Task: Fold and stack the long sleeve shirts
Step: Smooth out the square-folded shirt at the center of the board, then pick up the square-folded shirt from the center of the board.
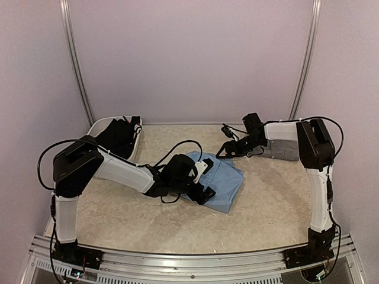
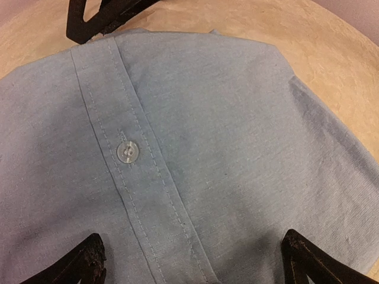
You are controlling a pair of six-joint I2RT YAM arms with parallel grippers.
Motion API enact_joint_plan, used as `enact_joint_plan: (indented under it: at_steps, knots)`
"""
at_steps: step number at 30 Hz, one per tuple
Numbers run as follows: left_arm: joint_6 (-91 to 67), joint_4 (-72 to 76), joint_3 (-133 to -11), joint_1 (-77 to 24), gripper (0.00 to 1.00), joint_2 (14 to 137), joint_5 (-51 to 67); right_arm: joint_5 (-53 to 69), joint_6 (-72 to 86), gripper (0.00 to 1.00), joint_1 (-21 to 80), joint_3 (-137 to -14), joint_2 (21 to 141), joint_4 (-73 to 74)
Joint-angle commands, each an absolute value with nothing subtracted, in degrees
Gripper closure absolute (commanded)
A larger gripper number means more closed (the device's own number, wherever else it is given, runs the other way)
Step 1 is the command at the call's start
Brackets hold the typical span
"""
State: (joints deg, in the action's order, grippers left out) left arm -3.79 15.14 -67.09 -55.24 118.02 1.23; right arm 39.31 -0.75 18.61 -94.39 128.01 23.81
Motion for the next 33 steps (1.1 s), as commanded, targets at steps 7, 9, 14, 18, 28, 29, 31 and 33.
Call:
enact_joint_plan:
  at_steps: [7,9,14,18,28,29,31,33]
  knots:
    - [-2.69,14.20,-68.53,-56.95,0.01,121.62,-1.73,50.17,-4.27,0.12,18.11,-100.96,135.09,32.50]
    - [-2.66,14.32,-68.55,-57.12,0.01,121.73,-2.11,52.15,-4.31,0.12,17.90,-100.14,135.35,31.94]
    - [-2.58,14.10,-68.80,-57.14,0.01,121.73,-3.08,59.02,-0.84,0.13,15.35,-95.02,134.75,27.01]
    - [-2.13,13.54,-69.17,-57.14,0.01,121.73,-3.66,63.70,1.33,0.14,13.44,-91.33,133.06,23.46]
    - [-1.69,12.69,-69.25,-57.21,0.01,121.70,-4.35,66.66,-3.26,0.15,13.40,-91.77,133.90,28.88]
    - [-1.60,12.60,-68.87,-57.22,0.01,121.39,-4.50,65.88,-3.97,0.16,13.44,-91.93,133.94,29.89]
    - [-1.23,12.42,-67.97,-57.17,0.01,120.55,-4.90,64.41,-5.59,0.16,13.72,-92.53,134.16,32.31]
    - [-0.70,12.15,-67.03,-57.19,0.01,119.64,-5.06,63.39,-7.33,0.16,14.37,-93.21,134.27,34.81]
